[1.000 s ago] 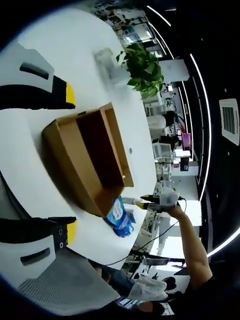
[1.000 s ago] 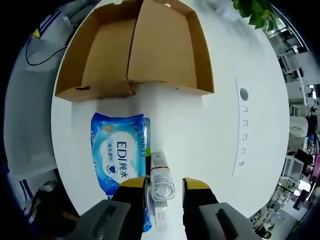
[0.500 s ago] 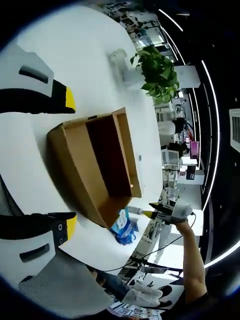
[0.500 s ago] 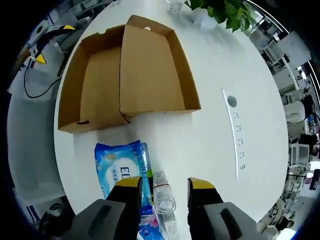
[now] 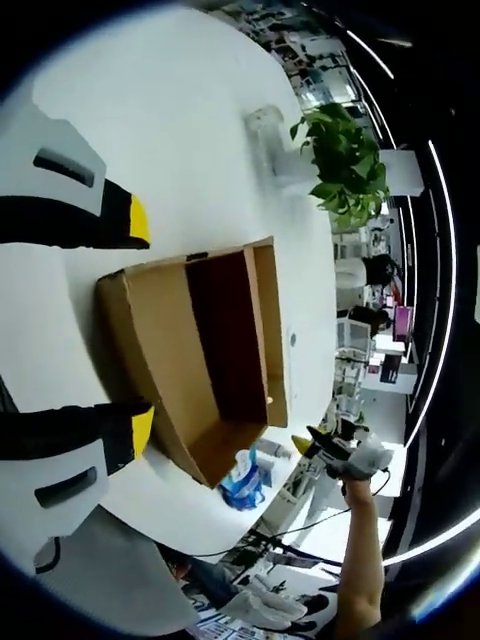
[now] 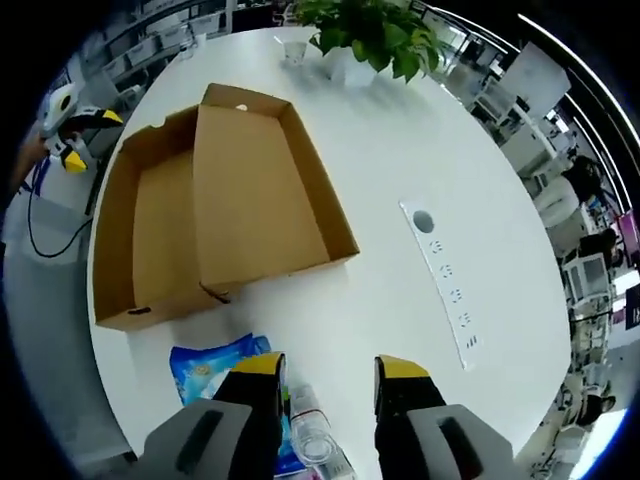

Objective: Operate the shoe box by opening the lid, removing the specified soft item, and placing it in the target area until the item is outside and the box remains undamaged.

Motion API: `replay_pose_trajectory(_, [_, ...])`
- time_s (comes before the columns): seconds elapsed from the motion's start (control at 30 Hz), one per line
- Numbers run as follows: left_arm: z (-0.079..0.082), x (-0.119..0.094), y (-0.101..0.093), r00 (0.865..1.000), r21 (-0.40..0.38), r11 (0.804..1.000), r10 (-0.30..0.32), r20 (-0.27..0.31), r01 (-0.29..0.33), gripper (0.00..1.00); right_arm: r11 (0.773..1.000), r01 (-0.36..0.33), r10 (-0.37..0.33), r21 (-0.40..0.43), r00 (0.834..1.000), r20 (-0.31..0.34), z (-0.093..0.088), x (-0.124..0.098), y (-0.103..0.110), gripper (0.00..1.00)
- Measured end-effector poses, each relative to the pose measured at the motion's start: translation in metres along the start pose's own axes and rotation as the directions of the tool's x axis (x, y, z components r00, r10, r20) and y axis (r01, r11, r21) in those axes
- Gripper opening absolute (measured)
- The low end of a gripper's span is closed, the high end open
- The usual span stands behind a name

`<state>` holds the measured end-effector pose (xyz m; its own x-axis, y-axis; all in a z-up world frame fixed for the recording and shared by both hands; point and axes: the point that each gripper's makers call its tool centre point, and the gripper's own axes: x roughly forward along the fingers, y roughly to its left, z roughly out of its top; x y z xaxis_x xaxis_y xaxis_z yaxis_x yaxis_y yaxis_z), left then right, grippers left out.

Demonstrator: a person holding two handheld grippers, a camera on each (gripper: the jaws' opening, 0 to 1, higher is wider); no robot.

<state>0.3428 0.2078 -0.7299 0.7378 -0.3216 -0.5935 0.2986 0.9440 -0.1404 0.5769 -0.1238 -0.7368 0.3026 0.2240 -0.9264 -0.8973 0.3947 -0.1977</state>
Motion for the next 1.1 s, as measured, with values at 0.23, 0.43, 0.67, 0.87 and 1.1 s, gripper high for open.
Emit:
replay_pose_trajectory(0.23, [-0.003, 0.009, 0.016, 0.999, -0.093, 0.994, 0.046, -0.027, -0.049, 0.47, 0.981, 0.016, -0.036, 0.192, 0.994, 0.101, 0.012, 0.007, -0.009, 0.3])
replay_pose_trajectory(0.43, [-0.005, 0.018, 0.022, 0.996, -0.136, 0.988, 0.066, -0.054, -0.072, 0.35, 0.949, -0.013, -0.04, 0.316, 0.986, 0.162, 0.023, 0.007, -0.004, 0.27])
replay_pose_trajectory(0.67, [-0.016, 0.027, 0.028, 0.99, -0.163, 0.981, 0.086, -0.11, -0.104, 0.3, 0.879, -0.059, -0.042, 0.472, 0.979, 0.199, 0.031, 0.019, -0.002, 0.24])
replay_pose_trajectory(0.87, [-0.023, 0.028, 0.032, 0.986, -0.193, 0.973, 0.098, -0.133, -0.123, 0.13, 0.834, -0.104, -0.022, 0.542, 0.975, 0.221, 0.039, 0.031, 0.004, 0.22])
replay_pose_trajectory(1.1, [-0.023, 0.03, 0.034, 0.986, -0.199, 0.973, 0.094, -0.135, -0.12, 0.05, 0.773, -0.13, -0.025, 0.621, 0.972, 0.235, 0.047, 0.046, 0.003, 0.16])
